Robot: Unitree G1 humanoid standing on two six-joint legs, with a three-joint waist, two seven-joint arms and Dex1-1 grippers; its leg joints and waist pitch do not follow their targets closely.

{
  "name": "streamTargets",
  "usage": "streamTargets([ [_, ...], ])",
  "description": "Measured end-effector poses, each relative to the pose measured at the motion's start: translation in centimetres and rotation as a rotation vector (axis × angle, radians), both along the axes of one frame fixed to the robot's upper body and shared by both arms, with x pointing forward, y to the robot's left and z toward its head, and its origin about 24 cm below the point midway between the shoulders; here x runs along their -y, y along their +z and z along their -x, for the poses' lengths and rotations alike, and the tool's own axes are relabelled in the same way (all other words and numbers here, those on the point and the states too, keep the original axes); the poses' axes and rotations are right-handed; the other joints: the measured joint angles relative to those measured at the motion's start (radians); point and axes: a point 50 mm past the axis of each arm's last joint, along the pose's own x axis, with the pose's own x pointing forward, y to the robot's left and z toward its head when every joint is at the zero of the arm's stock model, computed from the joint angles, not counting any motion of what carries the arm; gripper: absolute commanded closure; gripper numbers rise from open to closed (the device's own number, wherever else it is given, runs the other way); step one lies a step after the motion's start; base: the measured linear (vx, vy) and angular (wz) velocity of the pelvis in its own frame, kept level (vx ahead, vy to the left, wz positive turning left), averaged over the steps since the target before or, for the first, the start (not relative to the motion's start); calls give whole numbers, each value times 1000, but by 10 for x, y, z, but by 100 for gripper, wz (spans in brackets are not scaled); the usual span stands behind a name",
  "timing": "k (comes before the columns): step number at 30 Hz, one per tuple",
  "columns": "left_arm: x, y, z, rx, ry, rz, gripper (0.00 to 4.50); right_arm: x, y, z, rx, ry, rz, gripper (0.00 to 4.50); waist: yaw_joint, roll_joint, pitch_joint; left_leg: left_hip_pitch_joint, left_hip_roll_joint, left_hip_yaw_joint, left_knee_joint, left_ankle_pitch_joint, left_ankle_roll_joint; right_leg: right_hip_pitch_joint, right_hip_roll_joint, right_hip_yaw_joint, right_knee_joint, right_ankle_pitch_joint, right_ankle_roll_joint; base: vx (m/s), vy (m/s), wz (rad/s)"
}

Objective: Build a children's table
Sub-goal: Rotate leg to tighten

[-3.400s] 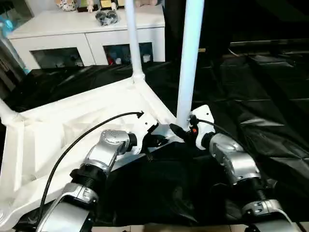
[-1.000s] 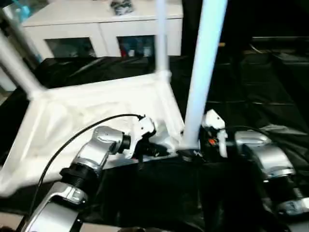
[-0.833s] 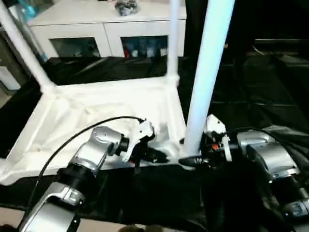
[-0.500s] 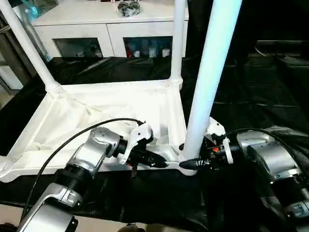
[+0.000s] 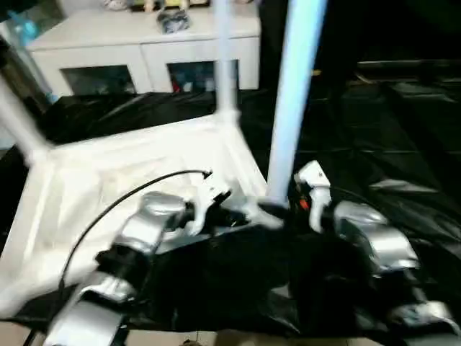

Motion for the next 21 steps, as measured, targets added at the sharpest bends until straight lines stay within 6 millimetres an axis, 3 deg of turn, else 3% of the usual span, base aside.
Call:
streamTargets([
  [5,8,-1,-5,30,113,-1,450,-16,-2,-13,33,-166,8,185,-21,1,0,0,-1,-1,-2,0,0,1,0,0,-1,0,0,0,0,0],
  [8,8,-1,-5,30,108,-2,450,-17,-3,-13,44,-163,1,112,-22,1,-1,0,-1,-1,-3,0,0,0,0,1,-1,0,0,0,0,0],
  [11,9,-1,-5,30,89,2,450,-16,-2,-13,47,-134,3,93,-20,1,-1,0,-2,-1,-4,0,0,0,0,1,-1,2,-3,0,0,0],
  [16,8,2,0,30,-2,16,450,-4,4,-8,57,43,54,52,-12,2,-1,-4,-1,-1,-6,0,0,-1,0,0,-1,2,-4,0,0,0],
  [21,2,4,7,20,-126,24,450,15,11,7,41,301,98,52,23,5,-1,-6,0,-1,-7,3,6,-1,0,-1,-1,-3,-1,0,0,0],
])
